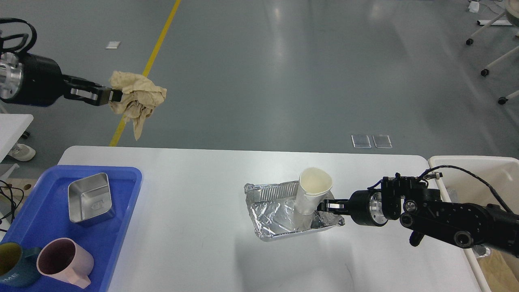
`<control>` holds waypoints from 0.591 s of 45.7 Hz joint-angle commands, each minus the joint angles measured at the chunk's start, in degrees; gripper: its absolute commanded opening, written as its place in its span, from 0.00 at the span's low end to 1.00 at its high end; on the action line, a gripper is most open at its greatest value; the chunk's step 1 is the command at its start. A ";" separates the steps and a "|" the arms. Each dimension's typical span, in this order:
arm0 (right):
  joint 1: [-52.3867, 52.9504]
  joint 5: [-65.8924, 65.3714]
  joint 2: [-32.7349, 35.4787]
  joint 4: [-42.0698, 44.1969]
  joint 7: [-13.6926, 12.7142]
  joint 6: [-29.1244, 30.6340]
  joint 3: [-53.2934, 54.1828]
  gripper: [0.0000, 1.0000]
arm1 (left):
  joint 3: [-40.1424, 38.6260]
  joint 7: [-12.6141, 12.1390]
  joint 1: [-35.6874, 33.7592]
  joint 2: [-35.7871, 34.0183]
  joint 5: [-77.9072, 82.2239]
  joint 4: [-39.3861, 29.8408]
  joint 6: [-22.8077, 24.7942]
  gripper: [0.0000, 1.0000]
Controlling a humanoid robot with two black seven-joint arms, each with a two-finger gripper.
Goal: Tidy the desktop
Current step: 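Grasp the paper towel with the left gripper and lift it high, then lower the paper towel into the foil tray and release it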
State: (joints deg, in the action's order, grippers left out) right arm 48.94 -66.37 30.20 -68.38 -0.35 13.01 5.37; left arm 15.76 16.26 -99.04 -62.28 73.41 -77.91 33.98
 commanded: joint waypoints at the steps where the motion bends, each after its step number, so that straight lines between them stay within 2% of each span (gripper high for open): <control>1: 0.02 0.01 0.04 0.00 0.00 0.00 0.08 0.00 | 0.15 0.62 -5.10 -0.92 -2.48 -0.22 2.66 0.02; 7: -0.07 0.01 0.12 0.00 0.00 0.00 0.08 0.00 | 0.32 0.62 -8.97 -0.65 -3.45 -0.22 4.60 0.02; 13: -0.07 0.01 0.30 0.00 0.00 0.00 0.00 0.00 | 0.15 0.62 -9.33 0.66 -3.54 -0.31 5.30 0.02; 19: -0.07 0.01 0.21 0.00 0.00 0.00 0.08 0.00 | 0.50 0.44 -7.93 5.40 -3.54 -0.92 5.30 0.02; 27: 0.02 0.01 0.21 0.00 0.00 0.00 0.08 0.00 | 0.24 -0.08 -1.60 12.61 -3.63 -2.07 4.34 0.02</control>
State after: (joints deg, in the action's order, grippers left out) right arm 48.87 -66.36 30.45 -68.38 -0.35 13.01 5.44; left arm 16.25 16.51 -104.23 -54.36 69.86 -79.49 39.15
